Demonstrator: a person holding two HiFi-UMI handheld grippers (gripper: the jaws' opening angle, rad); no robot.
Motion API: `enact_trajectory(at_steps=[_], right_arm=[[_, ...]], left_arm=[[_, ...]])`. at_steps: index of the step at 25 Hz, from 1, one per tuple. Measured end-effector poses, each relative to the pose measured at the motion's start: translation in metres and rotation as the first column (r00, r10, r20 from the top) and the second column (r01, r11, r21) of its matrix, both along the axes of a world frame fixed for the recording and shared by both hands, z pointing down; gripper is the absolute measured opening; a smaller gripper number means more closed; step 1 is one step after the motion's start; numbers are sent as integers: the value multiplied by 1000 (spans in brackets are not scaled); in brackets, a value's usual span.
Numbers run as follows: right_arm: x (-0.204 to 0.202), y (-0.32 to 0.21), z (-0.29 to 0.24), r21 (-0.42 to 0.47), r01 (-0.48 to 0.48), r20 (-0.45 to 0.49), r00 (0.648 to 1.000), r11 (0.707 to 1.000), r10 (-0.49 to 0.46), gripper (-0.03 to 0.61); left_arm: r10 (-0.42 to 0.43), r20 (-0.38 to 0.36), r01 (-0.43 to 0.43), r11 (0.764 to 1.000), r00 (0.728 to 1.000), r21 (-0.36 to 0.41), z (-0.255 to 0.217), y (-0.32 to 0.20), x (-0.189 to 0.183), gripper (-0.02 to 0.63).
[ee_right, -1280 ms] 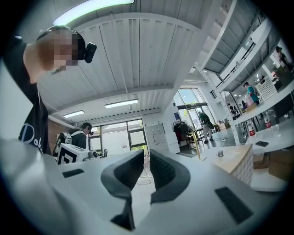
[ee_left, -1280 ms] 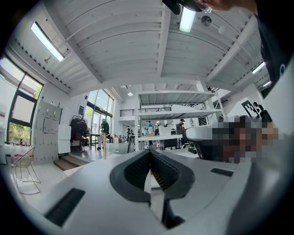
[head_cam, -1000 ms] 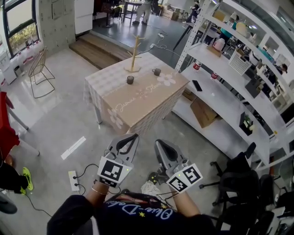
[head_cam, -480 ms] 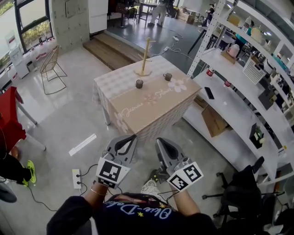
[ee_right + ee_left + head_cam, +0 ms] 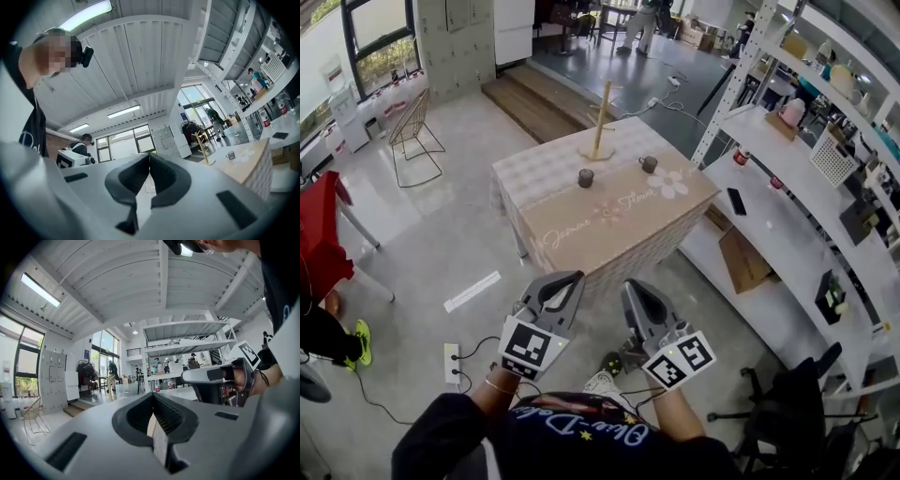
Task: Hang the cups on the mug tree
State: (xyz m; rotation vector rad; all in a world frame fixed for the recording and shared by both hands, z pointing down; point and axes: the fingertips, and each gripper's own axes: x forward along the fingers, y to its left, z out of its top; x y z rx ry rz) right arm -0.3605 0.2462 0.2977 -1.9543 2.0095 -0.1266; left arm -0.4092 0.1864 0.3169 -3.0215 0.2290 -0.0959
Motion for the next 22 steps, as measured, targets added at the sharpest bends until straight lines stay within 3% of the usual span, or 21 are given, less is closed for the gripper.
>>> enact_trajectory(at_steps=[22], right_arm=[[78, -19, 1, 42, 64, 55, 996, 997, -66, 9]], left_arm=[[-67, 40, 65, 997, 997, 33, -3, -17, 70, 8]])
